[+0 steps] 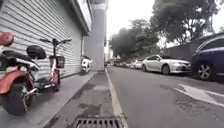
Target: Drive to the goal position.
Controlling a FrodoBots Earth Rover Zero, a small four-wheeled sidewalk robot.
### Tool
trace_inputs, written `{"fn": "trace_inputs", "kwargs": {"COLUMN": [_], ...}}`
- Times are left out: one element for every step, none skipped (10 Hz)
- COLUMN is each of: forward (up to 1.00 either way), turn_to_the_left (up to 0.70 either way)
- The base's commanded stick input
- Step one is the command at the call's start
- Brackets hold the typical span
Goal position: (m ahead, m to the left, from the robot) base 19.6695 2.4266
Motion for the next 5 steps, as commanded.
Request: {"fn": "trace_inputs", "kwargs": {"forward": [0.7,0.7,0.7,0.7,0.7], "turn_to_the_left": [0.0,0.0,0.0,0.0,0.0]}}
